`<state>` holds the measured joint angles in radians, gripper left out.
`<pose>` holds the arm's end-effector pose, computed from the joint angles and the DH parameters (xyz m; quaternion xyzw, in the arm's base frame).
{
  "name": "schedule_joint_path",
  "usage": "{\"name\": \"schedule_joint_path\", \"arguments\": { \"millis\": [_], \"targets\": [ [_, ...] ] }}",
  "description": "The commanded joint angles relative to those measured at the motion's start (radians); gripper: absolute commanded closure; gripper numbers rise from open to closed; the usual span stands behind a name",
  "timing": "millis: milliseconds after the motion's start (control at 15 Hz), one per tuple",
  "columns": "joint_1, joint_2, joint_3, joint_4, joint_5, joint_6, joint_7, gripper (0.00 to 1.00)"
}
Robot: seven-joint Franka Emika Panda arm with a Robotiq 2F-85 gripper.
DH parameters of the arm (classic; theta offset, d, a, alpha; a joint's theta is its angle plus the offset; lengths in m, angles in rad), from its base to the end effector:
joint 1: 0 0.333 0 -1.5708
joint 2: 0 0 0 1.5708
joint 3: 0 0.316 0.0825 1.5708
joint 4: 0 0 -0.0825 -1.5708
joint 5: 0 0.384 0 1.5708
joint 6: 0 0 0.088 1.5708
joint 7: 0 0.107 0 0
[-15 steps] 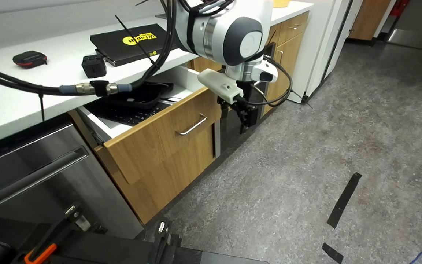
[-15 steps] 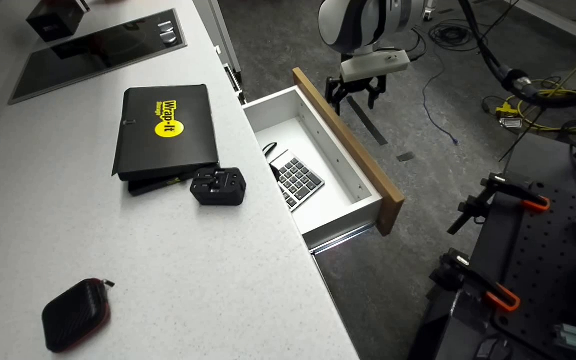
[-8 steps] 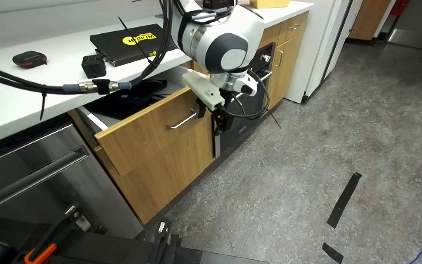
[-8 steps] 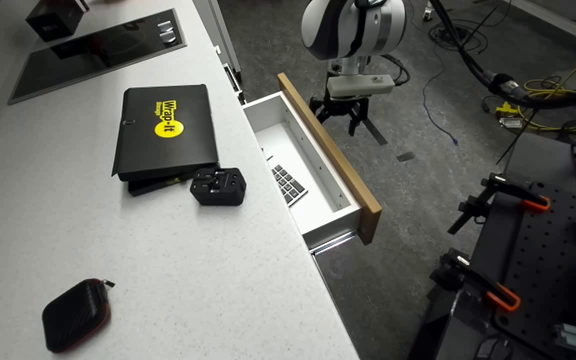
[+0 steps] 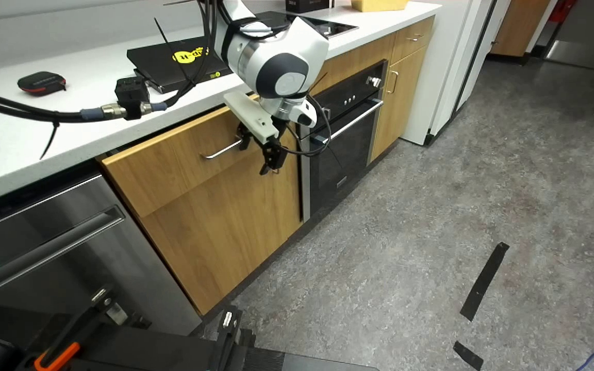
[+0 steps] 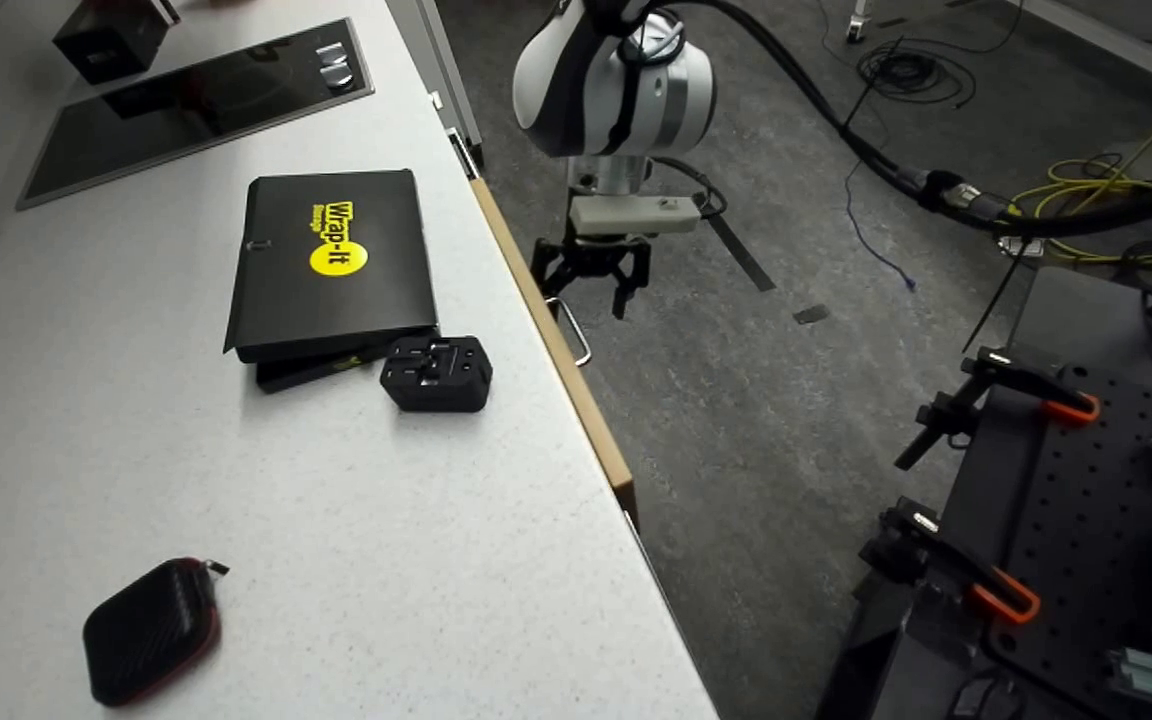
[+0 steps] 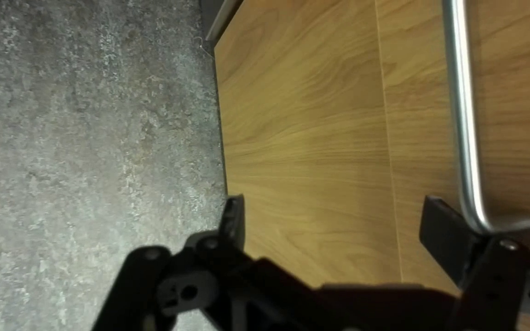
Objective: Close the drawer
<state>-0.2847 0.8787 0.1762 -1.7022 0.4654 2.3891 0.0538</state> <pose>0.6361 -0.0706 0.0763 -0.9313 0.2822 0.0892 0.2123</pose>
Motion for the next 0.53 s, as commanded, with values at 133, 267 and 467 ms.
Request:
{"name": "schedule_joint_path", "arguments": {
  "millis": [133,267,467],
  "targets": [
    [0.065,0.123,0.029,0.187,0.02,-0.139,-0.003,0.0],
    [0.052,0.072,-0.013,0.134,0.021,-0.096,-0.007,0.0],
    [0.053,0.082,-0.017,0.153,0.021,-0.124,-0.004,0.0]
  ]
}}
